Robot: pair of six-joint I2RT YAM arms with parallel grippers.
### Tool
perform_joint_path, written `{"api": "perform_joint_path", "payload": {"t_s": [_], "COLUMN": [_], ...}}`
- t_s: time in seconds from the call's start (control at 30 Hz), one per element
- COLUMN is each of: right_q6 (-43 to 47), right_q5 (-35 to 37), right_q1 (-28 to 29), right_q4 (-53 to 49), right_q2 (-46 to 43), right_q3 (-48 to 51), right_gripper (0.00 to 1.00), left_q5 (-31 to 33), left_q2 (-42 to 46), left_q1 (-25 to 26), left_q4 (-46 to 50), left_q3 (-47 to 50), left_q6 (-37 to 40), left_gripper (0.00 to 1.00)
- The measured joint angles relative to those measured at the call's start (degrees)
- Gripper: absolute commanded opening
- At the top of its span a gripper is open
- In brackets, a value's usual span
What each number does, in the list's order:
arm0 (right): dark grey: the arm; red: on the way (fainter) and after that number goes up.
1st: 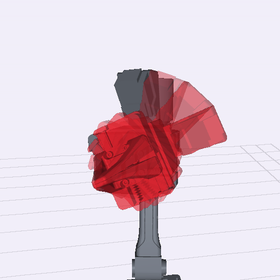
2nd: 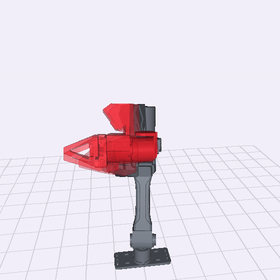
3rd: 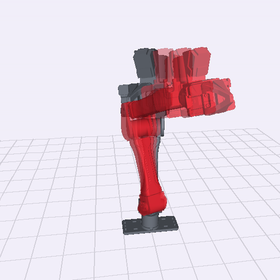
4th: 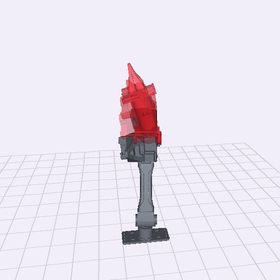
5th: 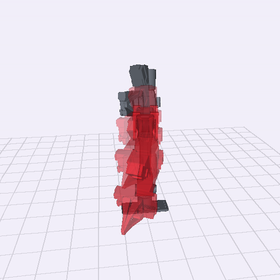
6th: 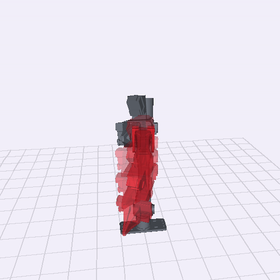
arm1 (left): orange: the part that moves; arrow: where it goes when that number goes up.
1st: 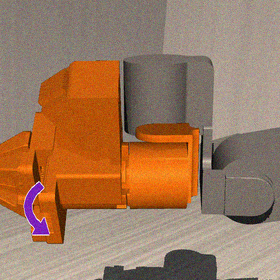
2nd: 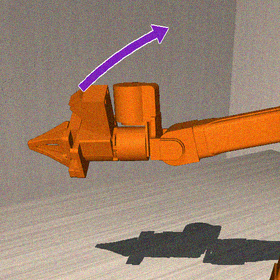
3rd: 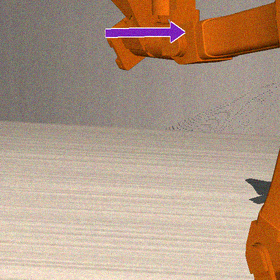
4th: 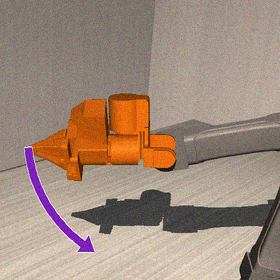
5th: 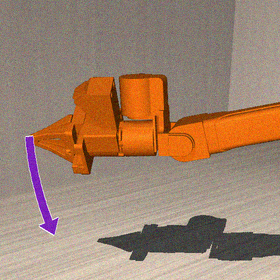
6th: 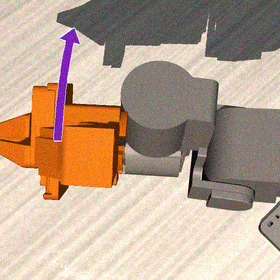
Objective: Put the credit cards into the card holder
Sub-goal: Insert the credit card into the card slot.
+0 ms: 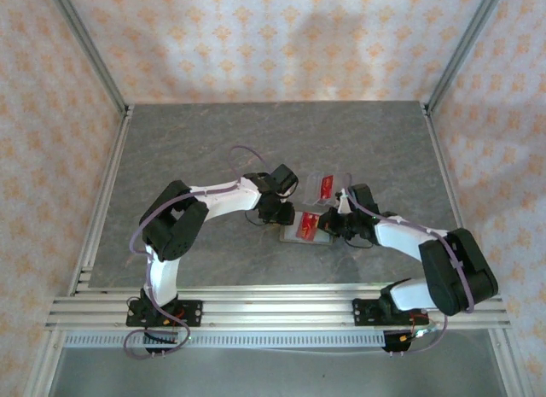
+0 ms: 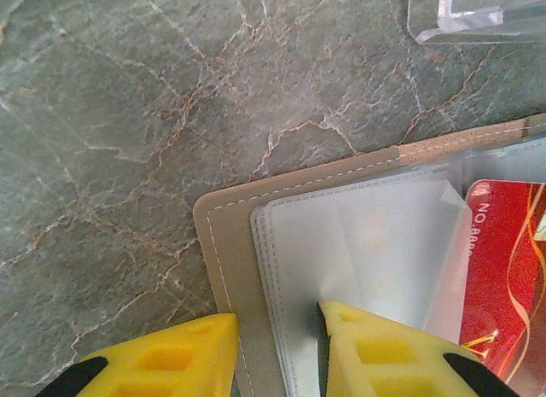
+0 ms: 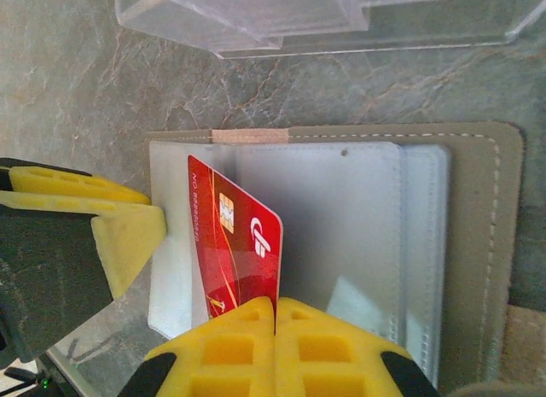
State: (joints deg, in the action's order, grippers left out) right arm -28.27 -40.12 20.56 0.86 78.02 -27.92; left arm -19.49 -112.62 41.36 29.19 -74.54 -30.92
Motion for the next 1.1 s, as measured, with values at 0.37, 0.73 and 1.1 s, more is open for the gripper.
{"api": "perform_joint_path", "payload": {"t_s": [0.37, 0.73, 1.1], "right_q6": [-1.9, -4.9, -8.0], "right_q5": [-3.0, -5.2, -6.4], "right_q1": [0.0, 0.0, 0.0], "right_q4": [2.2, 8.2, 13.8], "right_q2": [1.2, 3.7, 6.0], "right_q3": [0.0, 1.2, 2.5], "right_gripper": [0.23, 0.23, 0.19], "left_q5": [0.0, 0.0, 0.0], "left_q2": [0.0, 0.0, 0.0], "left_q1": [0.0, 0.0, 0.0], "left_q4": [0.0, -0.1, -0.2], "left_q3": [0.0, 0.1, 0.1], "left_q6": [0.0, 0.0, 0.0], "left_gripper": [0.3, 0.3, 0.3]}}
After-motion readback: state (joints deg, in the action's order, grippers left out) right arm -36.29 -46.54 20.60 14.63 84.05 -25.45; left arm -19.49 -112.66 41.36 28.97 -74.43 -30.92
